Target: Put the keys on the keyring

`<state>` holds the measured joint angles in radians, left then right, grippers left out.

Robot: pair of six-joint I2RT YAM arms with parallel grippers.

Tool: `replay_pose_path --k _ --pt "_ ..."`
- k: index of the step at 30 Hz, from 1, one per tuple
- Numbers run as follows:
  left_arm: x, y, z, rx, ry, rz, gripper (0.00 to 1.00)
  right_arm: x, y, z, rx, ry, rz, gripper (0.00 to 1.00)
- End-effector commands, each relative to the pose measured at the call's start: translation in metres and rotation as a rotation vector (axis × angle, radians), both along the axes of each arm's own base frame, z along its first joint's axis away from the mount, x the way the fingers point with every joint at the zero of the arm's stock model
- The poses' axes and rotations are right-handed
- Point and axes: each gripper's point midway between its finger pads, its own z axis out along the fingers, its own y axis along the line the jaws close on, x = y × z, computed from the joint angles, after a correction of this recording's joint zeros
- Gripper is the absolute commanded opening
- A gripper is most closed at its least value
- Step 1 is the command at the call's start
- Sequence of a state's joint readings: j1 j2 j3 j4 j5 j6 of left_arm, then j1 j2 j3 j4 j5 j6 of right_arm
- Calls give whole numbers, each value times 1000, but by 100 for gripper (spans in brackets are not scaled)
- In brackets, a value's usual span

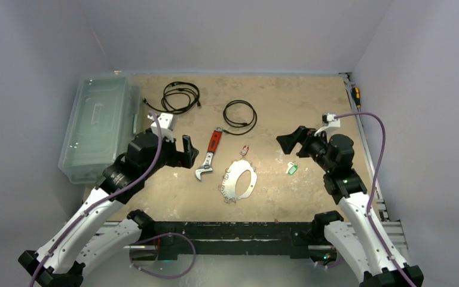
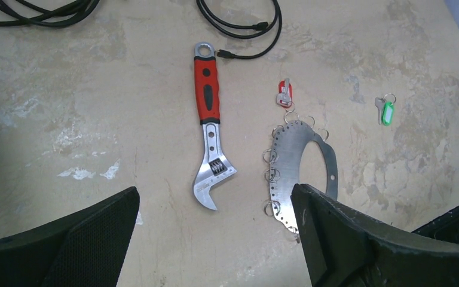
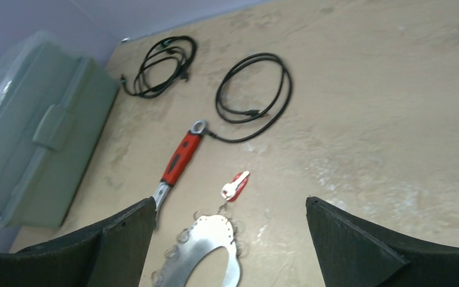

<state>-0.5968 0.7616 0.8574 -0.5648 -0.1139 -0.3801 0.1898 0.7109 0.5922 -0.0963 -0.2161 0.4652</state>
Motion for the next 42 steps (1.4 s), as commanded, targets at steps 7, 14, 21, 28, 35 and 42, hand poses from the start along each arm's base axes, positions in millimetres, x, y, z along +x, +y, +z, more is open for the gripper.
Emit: replay_pose_path --k 7,14,21,28,35,42 --pt "2 -12 -6 24 -1 -85 99 -15 42 -25 87 102 206 92" --pt "2 -10 -8 30 0 -74 98 -6 66 -74 -12 249 248 77" --pt "4 -12 -12 39 15 -77 98 -1 82 -95 -19 282 293 63" --pt "4 -13 -12 38 16 -84 98 -1 90 -128 -34 352 313 53" --pt "4 -13 -11 35 10 -82 98 -3 99 -145 -41 385 330 50" --pt "3 -12 -10 33 7 -82 97 -9 110 -152 -64 364 359 60"
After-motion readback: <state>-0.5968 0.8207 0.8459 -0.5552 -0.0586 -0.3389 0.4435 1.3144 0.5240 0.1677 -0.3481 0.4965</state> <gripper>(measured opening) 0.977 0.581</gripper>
